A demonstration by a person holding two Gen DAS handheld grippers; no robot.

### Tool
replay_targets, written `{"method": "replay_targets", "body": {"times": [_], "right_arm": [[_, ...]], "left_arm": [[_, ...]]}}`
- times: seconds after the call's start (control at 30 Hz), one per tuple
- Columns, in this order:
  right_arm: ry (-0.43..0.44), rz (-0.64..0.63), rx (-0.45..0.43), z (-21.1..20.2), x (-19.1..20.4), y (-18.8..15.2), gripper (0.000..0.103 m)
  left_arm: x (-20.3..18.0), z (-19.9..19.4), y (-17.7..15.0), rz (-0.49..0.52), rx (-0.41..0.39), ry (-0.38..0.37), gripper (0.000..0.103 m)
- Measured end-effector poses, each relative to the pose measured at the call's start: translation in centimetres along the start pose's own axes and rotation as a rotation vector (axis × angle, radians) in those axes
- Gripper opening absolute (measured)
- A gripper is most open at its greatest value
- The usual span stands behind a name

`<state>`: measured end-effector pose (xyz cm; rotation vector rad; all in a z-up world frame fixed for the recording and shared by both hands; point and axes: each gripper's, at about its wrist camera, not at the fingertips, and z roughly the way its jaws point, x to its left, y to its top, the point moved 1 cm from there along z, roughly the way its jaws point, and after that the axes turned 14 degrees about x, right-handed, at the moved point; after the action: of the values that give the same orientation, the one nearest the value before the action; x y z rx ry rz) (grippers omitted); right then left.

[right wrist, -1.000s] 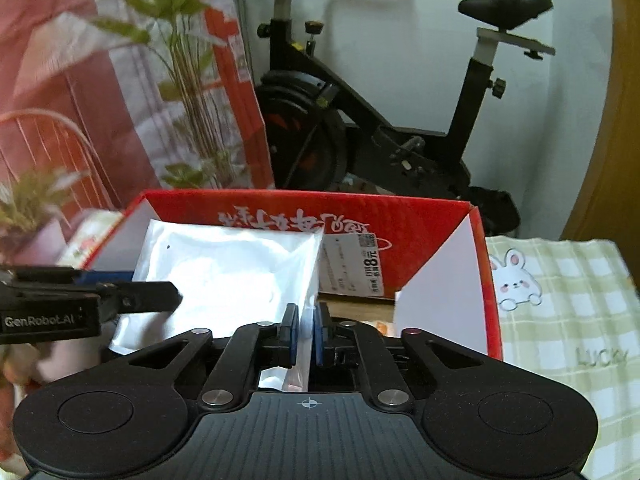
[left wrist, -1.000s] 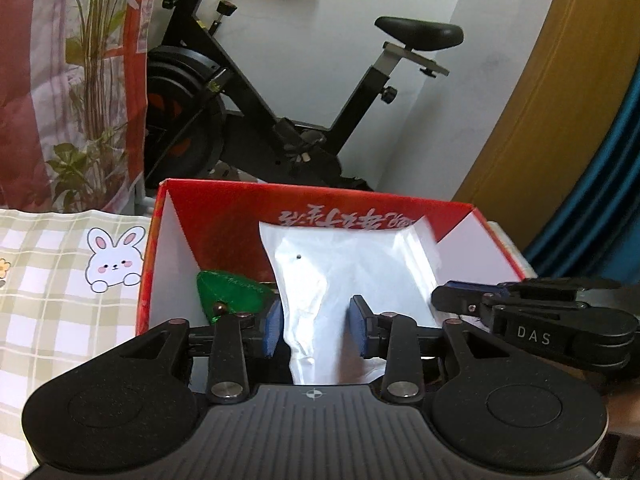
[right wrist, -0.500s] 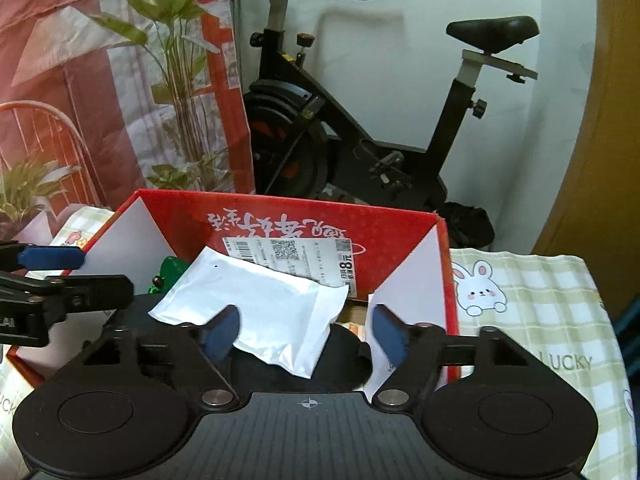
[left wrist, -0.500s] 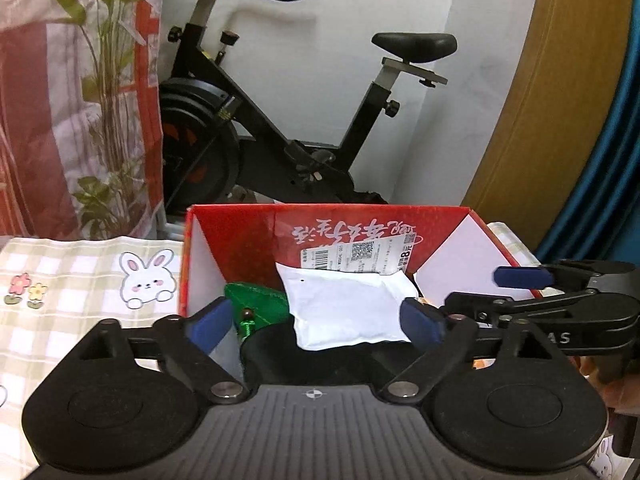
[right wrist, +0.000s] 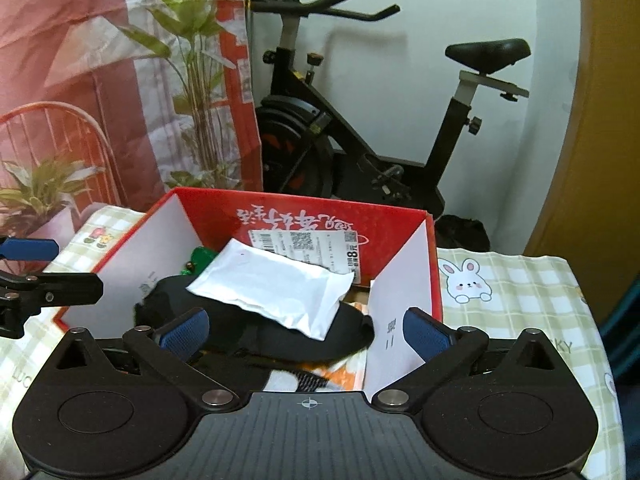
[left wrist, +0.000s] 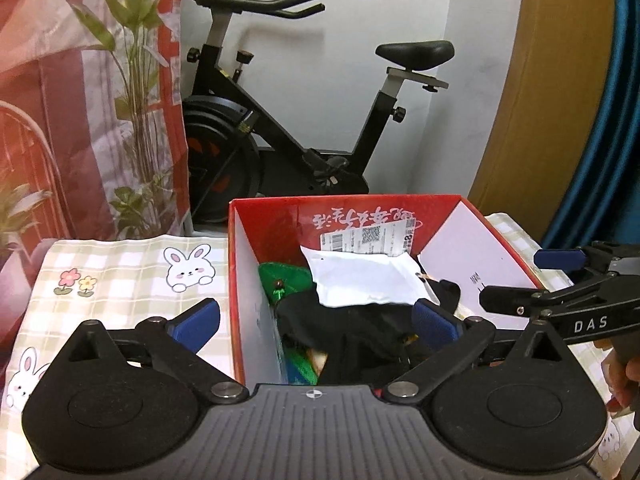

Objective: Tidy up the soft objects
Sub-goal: 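Withdraw both grippers and move them to the cream knit cloth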

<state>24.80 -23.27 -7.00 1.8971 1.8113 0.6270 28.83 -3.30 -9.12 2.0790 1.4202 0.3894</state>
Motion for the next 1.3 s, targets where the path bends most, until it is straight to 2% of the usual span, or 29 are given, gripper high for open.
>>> {"method": "replay_targets", "body": {"times": [0.37, 0.57, 0.8, 0.9, 1.03, 1.3], "right_arm": [[0.013, -0.019, -0.113, -4.1, 0.7, -5.1, 0.103], [-0.035, -0.022, -0.15, -5.1, 0.9, -7.7, 0.103], [-0.034, -0.031, -0.103, -4.3, 1.4, -11.7, 0.103], [0.003, -0.042, -0.074, -3.8, 1.8, -13.9, 0.103], [-0.012, -0.051, -0.063, -3.0, 2.8, -16.7, 0.103], [-0.017, -0.042, 0.023, -0.8, 4.5, -20.0, 0.103]], "left_arm": [[-0.3, -3.7, -4.8, -0.002, -0.038, 0.026, 0.103], [-0.3, -4.3, -8.0, -0.016, -0.025, 0.045, 0.103], [-0.1, -3.9, -11.9, -0.041, 0.03, 0.039, 0.103], [0.0, -3.4, -13.7, -0.064, 0.064, 0.028, 0.103], [-0.4, -2.3, -15.8, -0.085, 0.115, 0.028, 0.103], [-1.3, 0.1, -17.9, -0.068, 0.192, 0.048, 0.103]]}}
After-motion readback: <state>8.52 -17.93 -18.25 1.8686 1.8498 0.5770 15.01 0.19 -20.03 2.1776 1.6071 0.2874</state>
